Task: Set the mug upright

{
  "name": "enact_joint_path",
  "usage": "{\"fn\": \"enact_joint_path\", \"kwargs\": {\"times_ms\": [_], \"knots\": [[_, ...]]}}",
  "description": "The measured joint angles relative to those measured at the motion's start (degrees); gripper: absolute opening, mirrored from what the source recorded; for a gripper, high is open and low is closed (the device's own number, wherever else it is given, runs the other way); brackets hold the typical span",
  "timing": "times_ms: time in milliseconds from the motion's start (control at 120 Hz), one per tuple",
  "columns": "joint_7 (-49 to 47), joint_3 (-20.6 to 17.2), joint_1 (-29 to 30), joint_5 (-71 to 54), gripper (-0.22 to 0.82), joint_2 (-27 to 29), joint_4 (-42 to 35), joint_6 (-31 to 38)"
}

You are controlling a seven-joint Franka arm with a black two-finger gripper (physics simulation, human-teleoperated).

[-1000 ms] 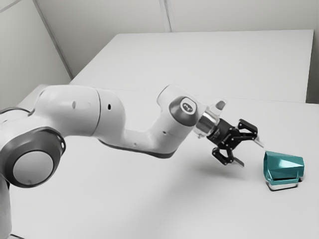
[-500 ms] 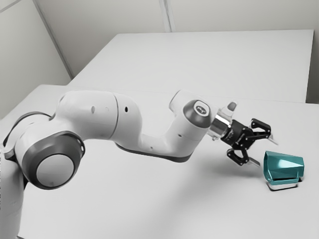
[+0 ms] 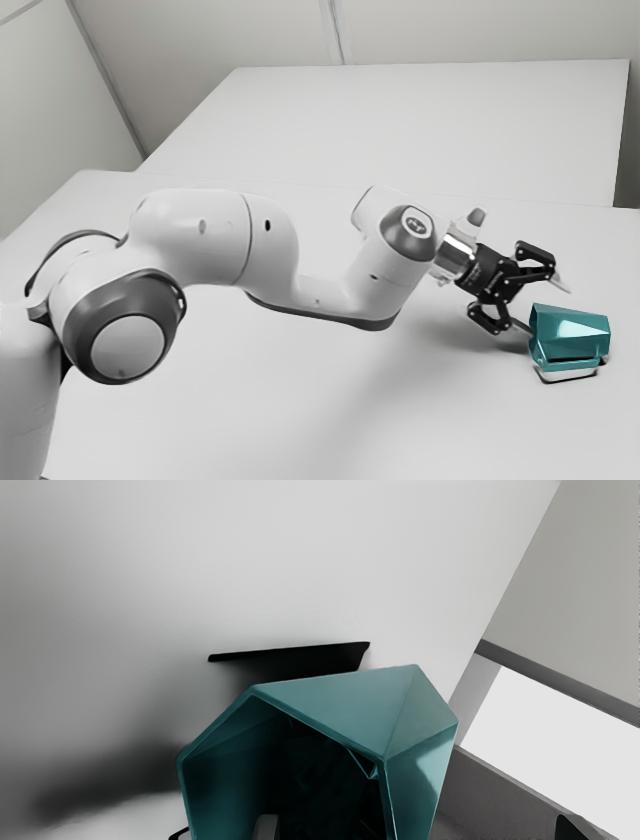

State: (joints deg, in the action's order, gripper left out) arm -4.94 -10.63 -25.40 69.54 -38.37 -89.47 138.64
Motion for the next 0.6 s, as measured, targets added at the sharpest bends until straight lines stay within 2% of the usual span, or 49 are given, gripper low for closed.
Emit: {"fn": "enact_joint_path", "kwargs": {"times_ms": [500,533,600], "knots": [[-0.2,0.0,-1.6,1.2,0.60,-4.8,5.3,0.2],[-0.3,0.0,-1.6,1.1,0.55,-4.8,5.3,0.2],[-0.3,0.1,-1.7,0.8,0.37,-4.6,5.3,0.2]]}}
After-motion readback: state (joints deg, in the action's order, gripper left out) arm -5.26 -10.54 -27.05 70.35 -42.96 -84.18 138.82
